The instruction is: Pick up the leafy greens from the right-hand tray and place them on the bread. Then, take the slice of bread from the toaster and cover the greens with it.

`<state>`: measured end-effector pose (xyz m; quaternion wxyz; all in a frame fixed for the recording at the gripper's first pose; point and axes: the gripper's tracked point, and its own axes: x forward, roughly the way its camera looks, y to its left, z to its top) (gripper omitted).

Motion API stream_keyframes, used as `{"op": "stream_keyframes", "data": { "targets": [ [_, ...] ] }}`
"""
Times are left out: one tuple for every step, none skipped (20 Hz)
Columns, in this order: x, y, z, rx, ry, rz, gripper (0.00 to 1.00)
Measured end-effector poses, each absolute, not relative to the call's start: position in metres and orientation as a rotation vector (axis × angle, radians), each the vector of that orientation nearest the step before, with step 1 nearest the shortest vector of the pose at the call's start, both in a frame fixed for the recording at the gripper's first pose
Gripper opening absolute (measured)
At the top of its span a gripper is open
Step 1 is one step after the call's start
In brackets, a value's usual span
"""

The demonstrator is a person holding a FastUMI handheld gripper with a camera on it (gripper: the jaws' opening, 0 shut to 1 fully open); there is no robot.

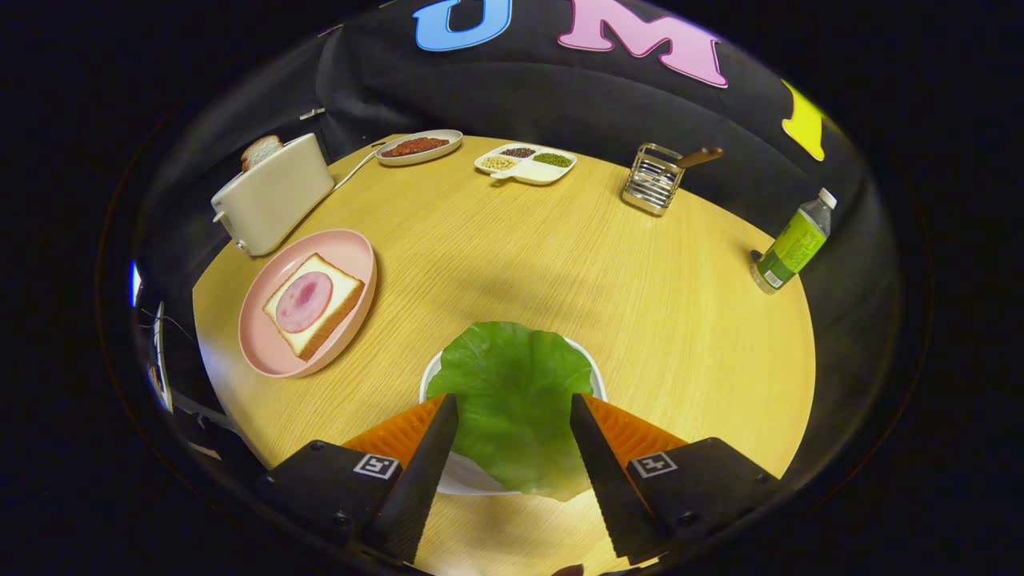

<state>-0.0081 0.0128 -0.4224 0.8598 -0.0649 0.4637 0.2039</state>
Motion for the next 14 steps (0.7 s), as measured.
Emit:
{"op": "stream_keyframes", "data": {
  "targets": [
    [-0.007,0.014,-0.43,-0.138,0.991,0.433,0.89],
    [-0.008,0.014,-0.435,-0.142,1.013,0.435,0.89],
    [-0.009,0.014,-0.441,-0.14,1.037,0.441,0.83],
    [-0.011,0.015,-0.447,-0.134,1.056,0.446,0.78],
    [-0.011,0.015,-0.448,-0.134,1.061,0.446,0.76],
    [-0.007,0.014,-0.447,-0.138,1.051,0.446,0.75],
    [-0.009,0.012,-0.449,-0.142,1.064,0.448,0.74],
    [-0.01,0.013,-0.449,-0.141,1.066,0.444,0.71],
    [-0.009,0.012,-0.449,-0.138,1.072,0.436,0.71],
    [-0.01,0.012,-0.449,-0.137,1.079,0.431,0.71],
    [-0.008,0.01,-0.449,-0.138,1.075,0.422,0.69],
    [-0.007,0.009,-0.449,-0.134,1.083,0.411,0.49],
    [-0.007,0.007,-0.45,-0.129,1.079,0.4,0.28],
    [-0.007,0.005,-0.449,-0.125,1.081,0.392,0.2]
  ]
}}
